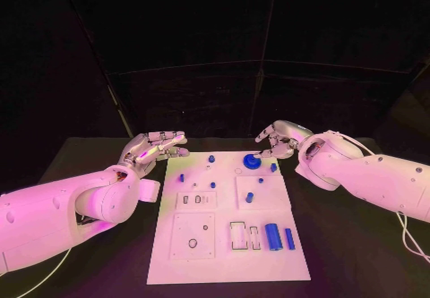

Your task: Assemble the parts on the task board

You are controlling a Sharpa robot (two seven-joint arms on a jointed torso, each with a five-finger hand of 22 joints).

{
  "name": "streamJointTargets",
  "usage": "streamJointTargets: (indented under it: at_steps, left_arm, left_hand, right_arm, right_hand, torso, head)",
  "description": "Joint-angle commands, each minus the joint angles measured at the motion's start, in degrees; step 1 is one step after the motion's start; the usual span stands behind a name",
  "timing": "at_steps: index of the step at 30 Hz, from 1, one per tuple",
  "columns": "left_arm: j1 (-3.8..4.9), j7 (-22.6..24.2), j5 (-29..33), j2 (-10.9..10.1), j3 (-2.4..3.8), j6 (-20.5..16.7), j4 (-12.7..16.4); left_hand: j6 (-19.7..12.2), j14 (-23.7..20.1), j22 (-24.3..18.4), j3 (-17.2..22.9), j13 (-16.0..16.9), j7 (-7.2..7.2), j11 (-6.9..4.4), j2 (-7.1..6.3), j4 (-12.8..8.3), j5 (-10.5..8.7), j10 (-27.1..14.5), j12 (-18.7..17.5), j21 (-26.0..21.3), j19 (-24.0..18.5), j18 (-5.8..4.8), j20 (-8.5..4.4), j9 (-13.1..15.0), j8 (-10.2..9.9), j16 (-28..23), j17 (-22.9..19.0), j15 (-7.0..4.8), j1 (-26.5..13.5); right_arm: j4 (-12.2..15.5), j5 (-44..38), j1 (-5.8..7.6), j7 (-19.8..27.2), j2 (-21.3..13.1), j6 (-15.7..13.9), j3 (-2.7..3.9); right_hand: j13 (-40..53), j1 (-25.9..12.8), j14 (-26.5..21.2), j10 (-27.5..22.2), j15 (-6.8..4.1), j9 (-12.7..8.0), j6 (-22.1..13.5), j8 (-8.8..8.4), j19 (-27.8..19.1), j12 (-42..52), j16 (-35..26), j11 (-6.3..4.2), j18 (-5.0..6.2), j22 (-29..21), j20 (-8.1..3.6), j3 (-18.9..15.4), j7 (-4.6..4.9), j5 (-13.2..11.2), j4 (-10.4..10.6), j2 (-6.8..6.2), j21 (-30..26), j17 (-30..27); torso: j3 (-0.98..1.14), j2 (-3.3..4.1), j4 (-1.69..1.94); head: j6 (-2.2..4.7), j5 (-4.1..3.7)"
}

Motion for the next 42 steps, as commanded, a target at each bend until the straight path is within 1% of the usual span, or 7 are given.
streamJointTargets:
  at_steps: [1,4,10,15,25,30,42]
  left_arm:
    - [0.08,1.0,-0.4,0.2,0.02,1.1,-0.2]
    - [0.07,1.0,-0.4,0.3,0.02,1.2,-0.3]
    - [0.06,1.0,-0.4,0.4,0.01,1.3,-0.5]
    - [0.05,1.0,-0.4,0.6,0.01,1.4,-0.7]
    - [0.05,1.0,-0.4,0.7,0.01,1.4,-0.7]
    - [0.05,1.0,-0.4,0.7,0.01,1.4,-0.7]
    - [0.05,0.9,-0.4,0.9,0.01,1.4,-0.9]
  left_hand:
    - [-0.1,0.4,-0.1,0.1,0.0,0.80,0.38,0.25,-0.3,-0.09,0.0,-0.3,-0.4,0.3,0.73,-0.13,0.0,-0.3,-0.2,0.1,0.06,0.3]
    - [-0.1,0.4,-0.1,0.1,0.0,0.80,0.38,0.25,-0.3,-0.09,0.0,-0.3,-0.4,0.3,0.73,-0.13,0.0,-0.3,-0.2,0.1,0.06,0.3]
    - [-0.1,0.4,-0.1,0.1,0.0,0.80,0.38,0.25,-0.3,-0.09,0.0,-0.3,-0.4,0.3,0.73,-0.13,0.0,-0.3,-0.2,0.1,0.06,0.3]
    - [-0.1,0.4,-0.1,0.1,0.0,0.80,0.38,0.25,-0.3,-0.09,0.0,-0.3,-0.4,0.3,0.73,-0.13,0.0,-0.3,-0.2,0.1,0.06,0.3]
    - [0.0,0.4,-0.1,0.1,0.0,0.78,0.36,0.25,-0.3,-0.09,0.1,-0.3,-0.4,0.3,0.73,-0.13,0.0,-0.3,-0.2,0.1,0.05,0.2]
    - [0.0,0.4,-0.1,0.1,0.0,0.78,0.36,0.26,-0.3,-0.09,0.1,-0.3,-0.4,0.3,0.73,-0.13,0.0,-0.3,-0.3,0.1,0.05,0.2]
    - [0.0,0.4,-0.1,0.1,0.0,0.78,0.36,0.26,-0.3,-0.09,0.1,-0.3,-0.4,0.3,0.73,-0.13,0.0,-0.3,-0.3,0.1,0.05,0.2]
  right_arm:
    - [-0.5,0.6,0.11,-3.7,-0.1,4.7,0.04]
    - [-1.3,-0.6,0.10,-4.4,0.2,5.6,0.03]
    - [-2.6,-2.0,0.07,-5.0,1.3,6.4,0.02]
    - [-3.8,-2.9,0.05,-5.1,2.8,6.6,0.02]
    - [-5.8,-4.2,-0.03,-4.9,5.1,7.4,0.00]
    - [-6.6,-4.9,-0.14,-4.9,5.9,8.0,-0.01]
    - [-7.6,-7.0,-0.49,-5.7,7.1,10.9,-0.03]
  right_hand:
    - [4.0,0.9,4.0,0.1,0.62,-0.2,-1.5,0.28,0.4,2.9,1.2,0.63,-0.61,0.7,0.36,-1.9,0.38,0.0,1.3,0.26,0.4,3.6]
    - [5.2,1.9,4.0,-0.2,0.96,-0.2,-2.3,0.53,0.4,3.6,1.6,0.88,-0.57,0.9,0.61,-3.0,0.68,0.0,2.6,0.16,0.6,4.3]
    - [6.5,2.8,4.1,0.1,1.08,-0.2,-3.0,0.70,0.6,4.3,1.9,1.10,-0.67,1.3,0.82,-3.6,0.85,0.2,3.6,0.10,0.9,5.1]
    - [8.0,3.5,4.2,0.8,1.14,-0.2,-3.1,0.95,0.9,5.2,2.3,1.14,-0.78,2.0,0.89,-3.6,0.88,0.4,3.9,0.44,1.2,5.8]
    - [12.8,5.1,4.5,3.3,1.14,0.0,-2.4,1.97,1.7,8.3,3.0,1.06,-1.02,3.6,0.94,-3.3,0.74,0.4,3.8,1.62,2.2,7.5]
    - [14.5,5.5,4.6,4.2,1.11,0.0,-2.0,2.39,1.9,9.4,3.2,1.00,-1.11,4.2,0.92,-3.2,0.64,0.4,3.4,2.09,2.5,7.9]
    - [17.8,5.9,4.7,6.1,1.02,0.0,-1.2,2.88,2.3,11.4,3.6,0.87,-1.27,5.1,0.86,-3.2,0.48,0.4,2.8,2.69,3.1,8.8]
  torso:
    - [0.11,-0.18,-0.26]
    - [0.11,-0.05,-0.14]
    - [-0.01,0.00,-0.07]
    - [0.04,-0.08,-0.10]
    - [0.08,-0.01,-0.01]
    - [0.15,-0.07,-0.15]
    - [0.25,-0.06,-0.16]
  head:
    - [0.06,-0.28]
    - [0.07,-0.48]
    - [-0.31,-0.55]
    - [-0.61,-0.46]
    - [-0.71,-0.44]
    - [-0.85,-0.31]
    - [-1.14,-0.30]
